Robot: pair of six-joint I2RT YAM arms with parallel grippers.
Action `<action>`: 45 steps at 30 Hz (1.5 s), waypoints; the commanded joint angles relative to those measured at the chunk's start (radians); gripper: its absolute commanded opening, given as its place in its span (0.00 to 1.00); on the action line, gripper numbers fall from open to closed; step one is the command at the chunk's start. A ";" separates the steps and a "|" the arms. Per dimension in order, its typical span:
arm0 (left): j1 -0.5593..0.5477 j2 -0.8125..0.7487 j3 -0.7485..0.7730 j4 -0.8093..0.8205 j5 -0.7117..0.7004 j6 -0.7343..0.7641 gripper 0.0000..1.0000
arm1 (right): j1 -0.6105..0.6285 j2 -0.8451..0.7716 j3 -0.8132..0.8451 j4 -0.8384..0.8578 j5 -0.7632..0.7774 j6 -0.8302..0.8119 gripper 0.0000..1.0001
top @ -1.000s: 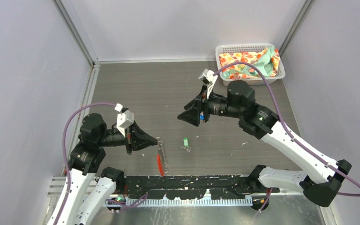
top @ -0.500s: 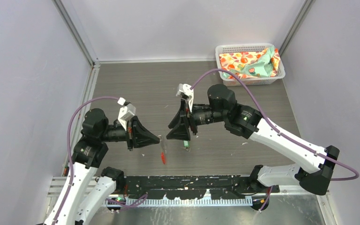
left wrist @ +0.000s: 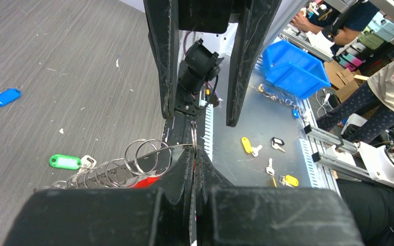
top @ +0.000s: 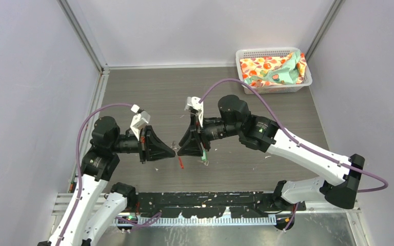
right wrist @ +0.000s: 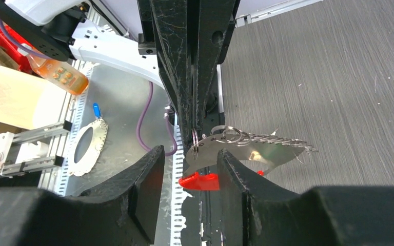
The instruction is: Put the keys on the keyring
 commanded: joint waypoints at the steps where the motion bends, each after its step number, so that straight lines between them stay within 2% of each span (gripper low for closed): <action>1: -0.002 -0.003 0.047 0.052 0.034 -0.026 0.00 | 0.022 0.010 0.065 0.021 0.020 -0.028 0.46; 11: -0.002 0.003 0.054 0.050 0.042 -0.027 0.00 | 0.039 0.044 0.099 -0.019 0.028 -0.035 0.22; 18: -0.002 0.017 0.066 0.029 0.043 -0.012 0.00 | 0.047 0.045 0.102 -0.036 0.025 -0.040 0.17; 20: -0.002 0.018 0.071 0.025 0.042 -0.010 0.00 | 0.051 0.050 0.108 -0.049 0.029 -0.048 0.13; 21: -0.002 0.020 0.074 0.022 0.041 -0.008 0.00 | 0.054 0.054 0.111 -0.059 0.038 -0.055 0.05; 22: -0.002 0.021 0.077 0.020 0.040 -0.008 0.00 | 0.057 0.055 0.112 -0.061 0.051 -0.059 0.02; 26: -0.002 0.025 0.087 0.020 0.028 -0.017 0.00 | 0.063 0.010 0.053 0.043 0.119 -0.030 0.01; 30: -0.002 0.019 0.089 0.020 0.035 -0.035 0.19 | 0.064 -0.060 -0.045 0.204 0.171 0.008 0.01; 34: -0.002 0.014 0.081 0.020 0.055 -0.037 0.28 | 0.063 -0.096 -0.101 0.325 0.175 0.037 0.01; 45: -0.002 0.013 0.079 0.052 0.041 -0.039 0.29 | 0.065 -0.109 -0.172 0.440 0.154 0.081 0.01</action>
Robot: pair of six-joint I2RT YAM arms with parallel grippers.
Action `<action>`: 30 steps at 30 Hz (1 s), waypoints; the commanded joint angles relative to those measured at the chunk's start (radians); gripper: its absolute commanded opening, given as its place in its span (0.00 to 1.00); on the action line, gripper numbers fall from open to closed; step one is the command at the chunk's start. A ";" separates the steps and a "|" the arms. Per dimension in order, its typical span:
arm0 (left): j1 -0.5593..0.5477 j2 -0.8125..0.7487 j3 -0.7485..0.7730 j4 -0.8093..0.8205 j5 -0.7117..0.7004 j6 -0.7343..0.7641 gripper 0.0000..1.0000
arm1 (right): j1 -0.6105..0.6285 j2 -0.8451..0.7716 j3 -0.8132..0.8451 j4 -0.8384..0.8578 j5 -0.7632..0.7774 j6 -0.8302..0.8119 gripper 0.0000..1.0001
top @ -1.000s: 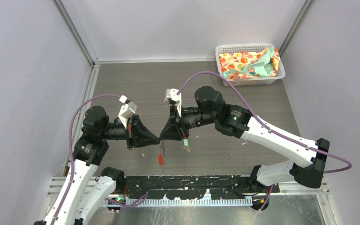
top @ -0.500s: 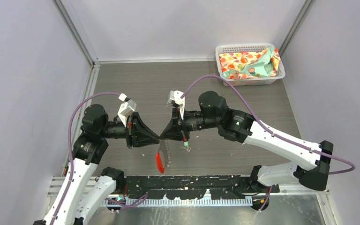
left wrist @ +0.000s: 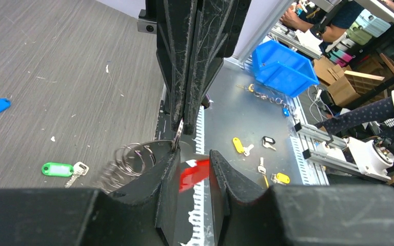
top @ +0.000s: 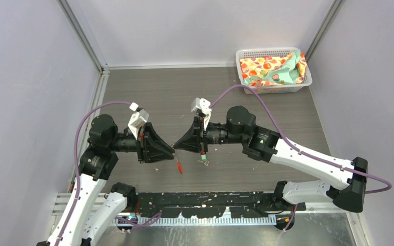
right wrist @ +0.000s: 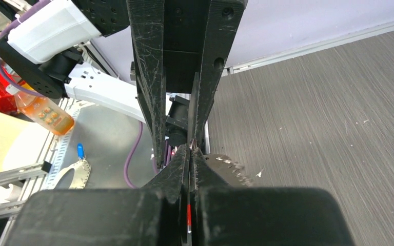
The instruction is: Put the keys on the keyring
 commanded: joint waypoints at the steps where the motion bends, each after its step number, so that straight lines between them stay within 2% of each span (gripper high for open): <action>1: -0.002 -0.004 0.031 0.064 -0.001 -0.022 0.29 | 0.003 -0.032 -0.002 0.119 -0.004 0.027 0.01; 6: -0.002 -0.009 0.024 0.075 -0.022 -0.031 0.29 | 0.003 -0.030 -0.013 0.140 -0.019 0.039 0.01; 10: -0.002 -0.018 0.025 0.081 -0.054 -0.034 0.41 | 0.001 -0.030 -0.013 0.139 -0.024 0.042 0.01; 16: -0.002 -0.024 0.047 0.078 -0.103 -0.051 0.43 | 0.002 -0.050 -0.026 0.141 0.003 0.043 0.01; 18: -0.002 -0.031 0.040 0.103 -0.101 -0.075 0.40 | 0.001 -0.054 -0.029 0.147 0.004 0.045 0.01; 22: -0.002 -0.045 0.031 0.145 -0.102 -0.089 0.26 | 0.003 -0.055 -0.032 0.152 0.000 0.054 0.01; 26: -0.002 -0.050 0.030 0.159 -0.098 -0.092 0.22 | 0.003 -0.066 -0.045 0.172 0.003 0.068 0.01; 30: -0.002 -0.048 0.027 0.183 -0.092 -0.116 0.23 | 0.001 -0.070 -0.050 0.179 0.002 0.073 0.01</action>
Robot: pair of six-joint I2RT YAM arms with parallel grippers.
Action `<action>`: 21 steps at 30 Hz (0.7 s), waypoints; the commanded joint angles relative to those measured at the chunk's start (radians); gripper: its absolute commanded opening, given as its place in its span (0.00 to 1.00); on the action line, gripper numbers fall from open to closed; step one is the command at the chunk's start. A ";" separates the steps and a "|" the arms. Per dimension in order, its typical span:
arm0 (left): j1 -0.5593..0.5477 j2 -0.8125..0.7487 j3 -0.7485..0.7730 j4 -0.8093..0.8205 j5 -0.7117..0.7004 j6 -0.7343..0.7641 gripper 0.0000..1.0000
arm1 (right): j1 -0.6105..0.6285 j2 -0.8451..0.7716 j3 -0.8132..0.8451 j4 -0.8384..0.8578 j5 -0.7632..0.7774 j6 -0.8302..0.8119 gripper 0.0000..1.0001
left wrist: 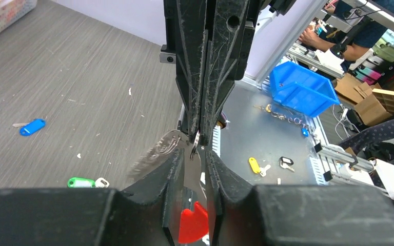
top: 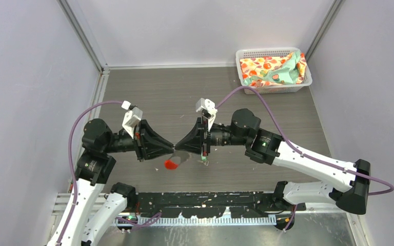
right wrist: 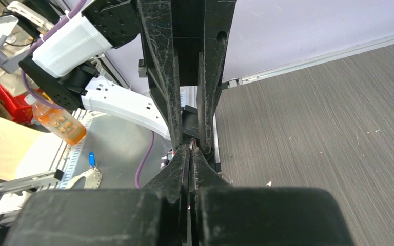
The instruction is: Put the keys on the keyring
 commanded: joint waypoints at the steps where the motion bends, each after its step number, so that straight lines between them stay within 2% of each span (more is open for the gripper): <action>1: -0.002 -0.003 0.023 0.079 0.009 -0.041 0.25 | 0.001 -0.032 0.006 0.088 0.006 0.015 0.01; 5: -0.002 0.000 0.029 0.091 0.034 -0.048 0.28 | 0.002 -0.035 0.005 0.087 0.006 0.015 0.01; 9: -0.002 -0.007 0.018 0.088 0.048 -0.028 0.27 | 0.002 -0.036 0.007 0.087 0.004 0.016 0.01; 21: -0.002 -0.036 -0.023 0.086 -0.032 0.017 0.13 | 0.003 0.008 0.026 0.122 0.021 0.045 0.01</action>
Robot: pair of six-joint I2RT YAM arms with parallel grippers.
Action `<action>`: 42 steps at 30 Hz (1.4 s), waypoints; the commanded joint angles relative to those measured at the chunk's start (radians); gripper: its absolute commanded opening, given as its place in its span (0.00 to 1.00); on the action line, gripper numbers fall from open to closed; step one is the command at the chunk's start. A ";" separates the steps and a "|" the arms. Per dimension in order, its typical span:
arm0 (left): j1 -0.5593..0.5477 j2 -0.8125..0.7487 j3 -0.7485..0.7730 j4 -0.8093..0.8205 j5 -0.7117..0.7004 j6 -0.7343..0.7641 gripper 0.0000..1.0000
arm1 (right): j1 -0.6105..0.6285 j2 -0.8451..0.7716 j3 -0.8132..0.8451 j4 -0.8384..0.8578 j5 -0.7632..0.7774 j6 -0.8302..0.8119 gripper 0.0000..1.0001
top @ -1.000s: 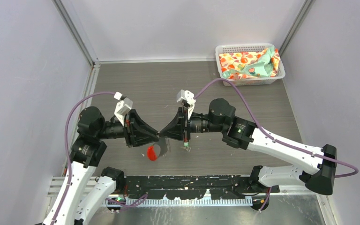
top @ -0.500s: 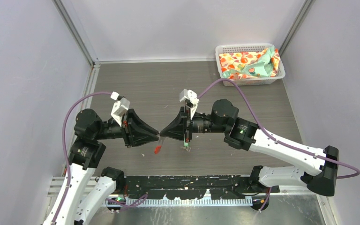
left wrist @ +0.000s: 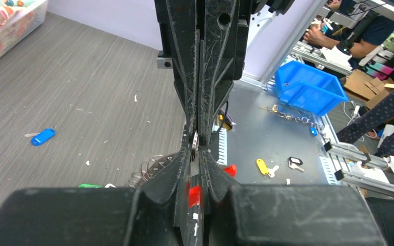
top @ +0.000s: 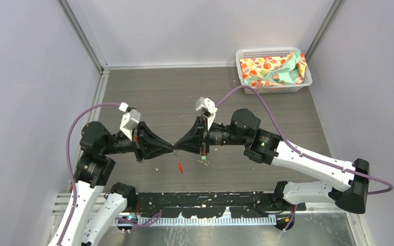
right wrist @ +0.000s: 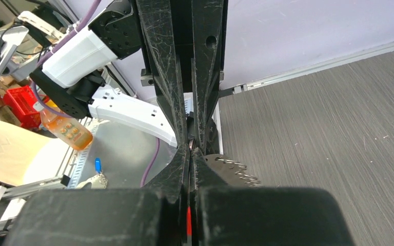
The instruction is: Put the keys on the keyring
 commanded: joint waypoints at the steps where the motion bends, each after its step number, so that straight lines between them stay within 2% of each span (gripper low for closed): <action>1: -0.002 -0.019 -0.017 0.037 -0.052 0.013 0.12 | 0.002 0.001 0.027 0.089 0.033 0.012 0.01; 4: -0.002 -0.030 -0.024 0.033 -0.104 0.013 0.12 | 0.002 0.005 0.037 0.089 0.047 0.006 0.01; 11: -0.002 -0.034 -0.035 0.114 -0.177 -0.077 0.30 | 0.002 0.054 0.050 0.092 0.043 -0.002 0.01; 13: -0.002 -0.025 -0.033 0.116 -0.177 -0.083 0.28 | 0.003 0.062 0.051 0.103 0.042 0.004 0.01; 18: -0.002 -0.020 -0.021 0.074 -0.156 -0.062 0.17 | 0.003 0.044 0.054 0.094 0.051 0.003 0.01; 27: -0.002 -0.008 0.049 -0.086 -0.181 0.027 0.22 | 0.002 0.013 0.029 0.097 0.057 0.013 0.01; 29: -0.002 -0.014 0.052 -0.100 -0.188 0.032 0.26 | 0.002 0.016 0.033 0.098 0.054 0.012 0.01; 31: -0.002 -0.021 0.053 -0.113 -0.190 0.037 0.34 | 0.002 0.015 0.035 0.098 0.056 0.011 0.01; 38: -0.002 -0.037 0.077 -0.155 -0.159 0.069 0.53 | 0.002 -0.017 0.036 0.067 0.067 -0.009 0.01; 42: -0.002 -0.051 0.081 -0.140 -0.144 0.078 0.57 | 0.001 -0.026 0.035 0.058 0.057 -0.006 0.01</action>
